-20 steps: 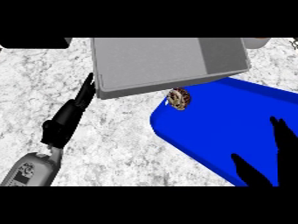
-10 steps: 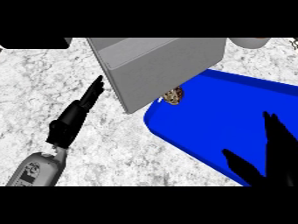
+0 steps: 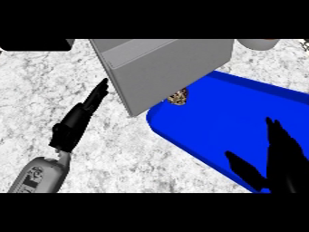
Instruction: Pick the cupcake from the tray and place it in the cardboard box
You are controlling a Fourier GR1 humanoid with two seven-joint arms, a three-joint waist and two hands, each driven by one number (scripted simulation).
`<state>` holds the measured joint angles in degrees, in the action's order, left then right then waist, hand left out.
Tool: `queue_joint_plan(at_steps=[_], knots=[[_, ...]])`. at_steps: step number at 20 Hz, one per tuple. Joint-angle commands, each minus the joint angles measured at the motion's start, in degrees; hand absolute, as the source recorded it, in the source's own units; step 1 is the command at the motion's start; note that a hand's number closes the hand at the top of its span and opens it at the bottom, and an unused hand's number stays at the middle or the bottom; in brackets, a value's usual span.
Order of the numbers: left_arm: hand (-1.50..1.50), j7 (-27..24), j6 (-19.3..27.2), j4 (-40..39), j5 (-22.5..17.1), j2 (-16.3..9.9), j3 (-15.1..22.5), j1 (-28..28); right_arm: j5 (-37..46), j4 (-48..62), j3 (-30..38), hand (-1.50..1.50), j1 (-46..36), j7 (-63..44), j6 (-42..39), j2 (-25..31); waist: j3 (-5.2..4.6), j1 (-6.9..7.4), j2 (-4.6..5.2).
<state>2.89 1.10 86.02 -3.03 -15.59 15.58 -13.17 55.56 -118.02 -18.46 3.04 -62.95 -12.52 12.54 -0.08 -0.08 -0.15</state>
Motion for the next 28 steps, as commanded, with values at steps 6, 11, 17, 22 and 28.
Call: queue_joint_plan(at_steps=[6,11,17,22,28], knots=[[0.00,-1.4,-3.3,2.4,-0.3,-1.5,-2.1,4.0,2.7,-0.7,-0.1,-1.50,0.5,-9.0,-7.5,-5.1,0.03,0.25,0.05],[0.00,-1.2,-1.3,-2.5,2.9,3.2,-1.3,-0.5,0.8,4.9,5.0,-1.50,1.4,-1.5,-6.3,-3.9,0.06,-0.13,0.19],[0.00,-1.0,-3.2,4.3,2.4,0.9,-2.4,6.1,3.8,7.1,6.5,-1.50,2.2,-0.1,-6.7,-4.2,0.06,0.27,0.07],[0.00,3.8,-5.4,4.1,1.7,1.8,-5.5,1.6,3.7,9.8,7.9,1.50,2.3,2.8,-6.1,-5.9,0.08,0.03,0.10],[0.00,5.4,-4.1,6.4,5.6,5.6,-3.8,2.4,8.0,8.6,5.3,1.50,3.2,4.4,-6.9,-5.5,0.08,0.02,0.07]])
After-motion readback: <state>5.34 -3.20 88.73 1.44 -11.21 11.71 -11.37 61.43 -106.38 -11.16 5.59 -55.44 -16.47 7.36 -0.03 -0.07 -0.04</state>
